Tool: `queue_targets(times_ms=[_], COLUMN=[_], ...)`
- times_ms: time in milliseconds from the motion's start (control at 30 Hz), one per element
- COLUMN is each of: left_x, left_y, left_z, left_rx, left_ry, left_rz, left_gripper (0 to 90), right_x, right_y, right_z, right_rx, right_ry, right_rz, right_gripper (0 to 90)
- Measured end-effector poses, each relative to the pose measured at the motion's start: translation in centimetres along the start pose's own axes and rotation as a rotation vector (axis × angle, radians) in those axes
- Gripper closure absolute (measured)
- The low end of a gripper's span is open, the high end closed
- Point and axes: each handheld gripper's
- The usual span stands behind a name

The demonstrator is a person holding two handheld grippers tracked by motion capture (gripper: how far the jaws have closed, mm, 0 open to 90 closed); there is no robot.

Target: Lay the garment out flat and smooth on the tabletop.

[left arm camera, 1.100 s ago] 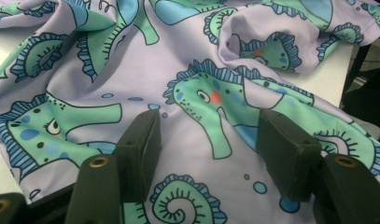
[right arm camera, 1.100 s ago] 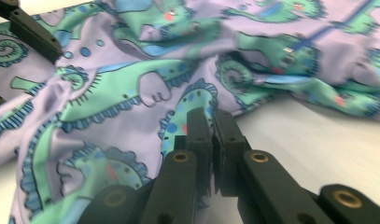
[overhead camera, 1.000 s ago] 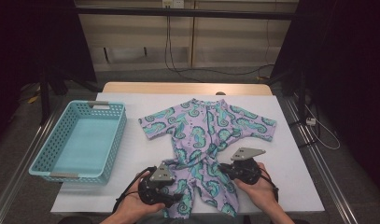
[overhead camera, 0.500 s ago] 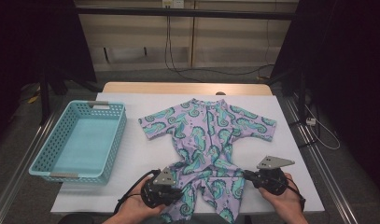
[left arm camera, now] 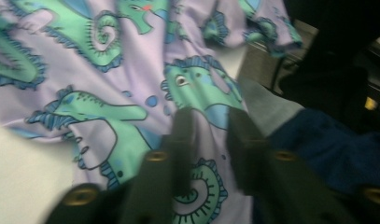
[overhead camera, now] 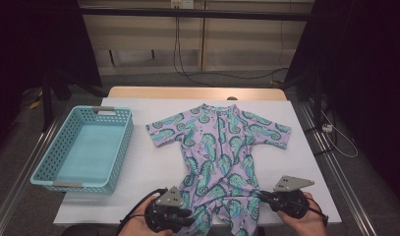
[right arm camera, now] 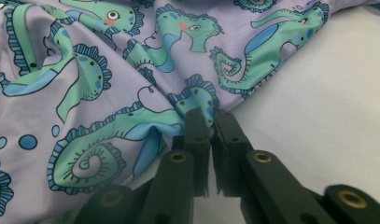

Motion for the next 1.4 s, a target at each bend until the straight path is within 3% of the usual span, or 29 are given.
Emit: queue_targets(times_ms=[133,233,367,533,633,700,767,800,867,967,1133,1267,1400], left_x=[-1.1,-1.3,-0.9,0.4,1.2,1.3,1.2,1.0,0.8,0.3,-0.7,-1.4,-2.1], left_y=[-0.6,-0.7,-0.7,-0.4,-0.2,-0.3,-0.2,-0.2,-0.2,-0.1,0.4,0.7,1.2], left_z=[1.7,3.3,5.0,4.2,3.6,3.2,3.1,3.1,3.4,3.7,3.3,2.8,3.5], left_rx=[-0.034,-0.054,-0.090,-0.034,0.018,0.063,0.058,0.056,0.035,-0.003,-0.047,-0.035,-0.074], left_ry=[-0.053,-0.105,-0.160,-0.132,-0.163,-0.216,-0.231,-0.241,-0.223,-0.184,-0.136,-0.147,-0.171], left_rz=[-0.067,-0.079,-0.074,-0.015,0.023,0.044,0.045,0.053,0.054,0.069,0.031,0.024,0.006], left_gripper=[58.0,56.9,56.9,56.3,55.2,63.4,69.2,79.3,85.3,86.4,86.5,86.5,84.6], right_x=[-0.2,-0.4,0.8,2.2,2.7,2.8,2.9,2.9,3.0,3.1,2.0,0.8,0.2], right_y=[-0.2,-0.6,-1.1,-1.0,-0.8,-0.9,-1.0,-1.1,-1.3,-1.4,-1.0,-0.5,-0.4], right_z=[-0.4,-0.9,-2.2,-2.3,-2.0,-1.9,-1.5,-1.3,-0.9,-0.9,-1.0,-1.2,-1.2], right_rx=[0.026,0.041,0.067,0.073,0.068,0.071,0.075,0.067,0.057,0.054,0.057,0.065,0.062], right_ry=[-0.007,0.001,0.047,0.024,0.013,0.008,0.005,0.008,-0.010,-0.022,-0.034,-0.021,0.012], right_rz=[-0.029,-0.068,-0.029,0.020,0.034,0.035,0.034,0.038,0.040,0.042,0.024,0.003,-0.024], right_gripper=[72.7,70.3,72.1,66.7,63.3,63.2,64.7,69.5,77.3,88.4,90.0,90.0,90.0])
Point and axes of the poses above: each handheld gripper's, and its own axes: x roughly forward along the jaws, y roughly out of its underside, z roughly to its left, and after that the axes turned 4 degrees about -z, right-handed
